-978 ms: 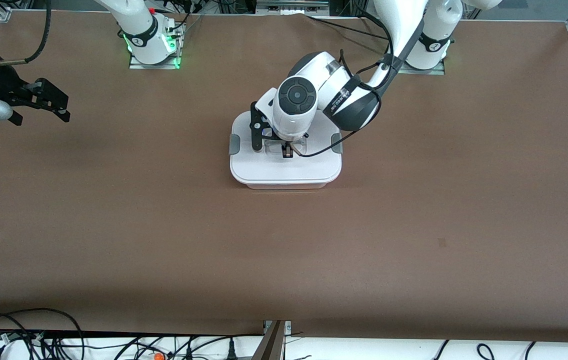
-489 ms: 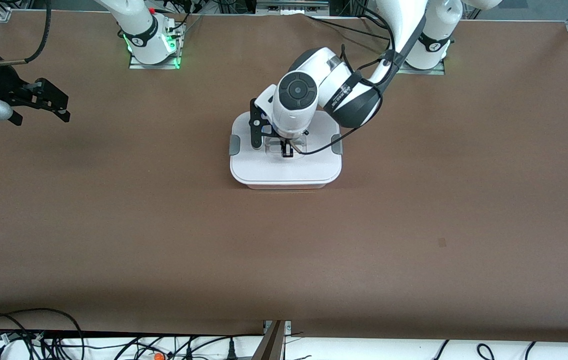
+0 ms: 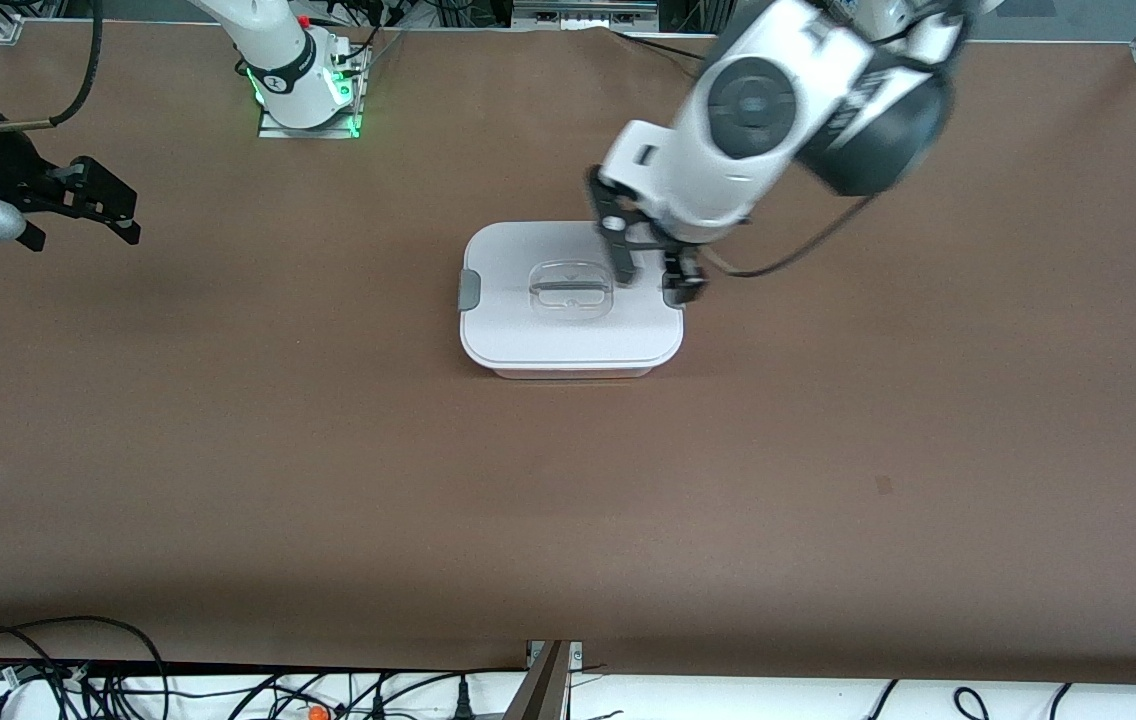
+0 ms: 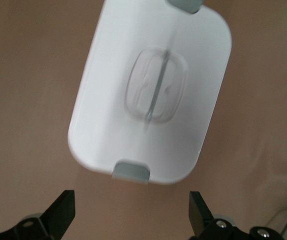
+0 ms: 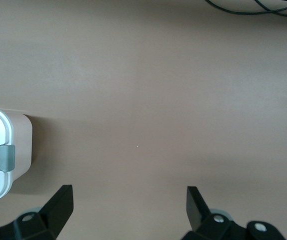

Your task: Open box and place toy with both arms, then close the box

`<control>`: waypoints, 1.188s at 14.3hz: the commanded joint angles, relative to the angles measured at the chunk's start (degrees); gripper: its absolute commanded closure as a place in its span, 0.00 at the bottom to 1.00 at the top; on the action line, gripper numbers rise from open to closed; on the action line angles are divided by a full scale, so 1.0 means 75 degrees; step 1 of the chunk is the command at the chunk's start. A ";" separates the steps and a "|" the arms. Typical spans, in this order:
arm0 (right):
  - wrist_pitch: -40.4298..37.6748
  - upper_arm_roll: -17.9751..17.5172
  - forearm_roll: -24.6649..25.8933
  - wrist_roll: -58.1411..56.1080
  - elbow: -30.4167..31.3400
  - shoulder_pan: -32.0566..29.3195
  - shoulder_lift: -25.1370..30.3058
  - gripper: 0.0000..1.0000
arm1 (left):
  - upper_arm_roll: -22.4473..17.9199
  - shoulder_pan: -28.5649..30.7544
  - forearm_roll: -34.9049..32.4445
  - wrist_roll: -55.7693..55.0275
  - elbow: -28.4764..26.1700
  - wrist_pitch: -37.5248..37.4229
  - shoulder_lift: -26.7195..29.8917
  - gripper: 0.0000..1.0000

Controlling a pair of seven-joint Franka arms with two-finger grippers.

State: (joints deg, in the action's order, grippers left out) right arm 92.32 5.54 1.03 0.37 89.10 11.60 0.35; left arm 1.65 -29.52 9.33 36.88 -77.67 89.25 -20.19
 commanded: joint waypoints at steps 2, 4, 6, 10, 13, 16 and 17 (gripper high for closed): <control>-0.0040 0.0011 0.0074 0.0032 -0.0161 0.0024 -0.0070 0.00 | -0.0080 0.1600 -0.0480 -0.0370 -0.0168 -0.0755 0.0734 0.00; -0.0040 0.0011 0.0074 0.0032 -0.0161 0.0024 -0.0070 0.00 | -0.0149 0.2246 -0.1007 -0.0370 0.0123 -0.0978 0.0758 0.00; -0.0063 0.0011 0.0062 0.0044 -0.0161 0.0024 -0.0070 0.00 | -0.0243 0.2831 -0.1128 -0.0393 0.0067 -0.0944 0.0980 0.00; -0.0040 0.0011 0.0074 0.0044 -0.0161 0.0024 -0.0070 0.00 | -0.0314 0.3596 -0.1127 -0.2122 -0.1463 0.0716 0.2056 0.00; -0.0040 0.0000 0.0074 0.0044 -0.0161 0.0036 -0.0070 0.00 | -0.0314 0.3690 -0.1093 -0.4441 -0.2298 0.1002 0.2772 0.00; -0.0016 -0.0012 0.0074 0.0032 -0.0161 0.0036 -0.0070 0.00 | 0.0105 0.3772 -0.1208 -0.5993 -0.2769 0.0862 0.3278 0.00; -0.0016 -0.0012 0.0074 0.0032 -0.0161 0.0036 -0.0070 0.00 | 0.0375 0.3958 -0.1267 -0.6007 -0.2746 0.0722 0.3325 0.00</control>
State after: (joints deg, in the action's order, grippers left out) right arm 92.33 5.50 1.03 0.37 89.09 11.64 0.34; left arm 0.81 -1.57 1.99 -4.56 -95.12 94.53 1.61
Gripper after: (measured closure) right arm 0.000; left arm 0.000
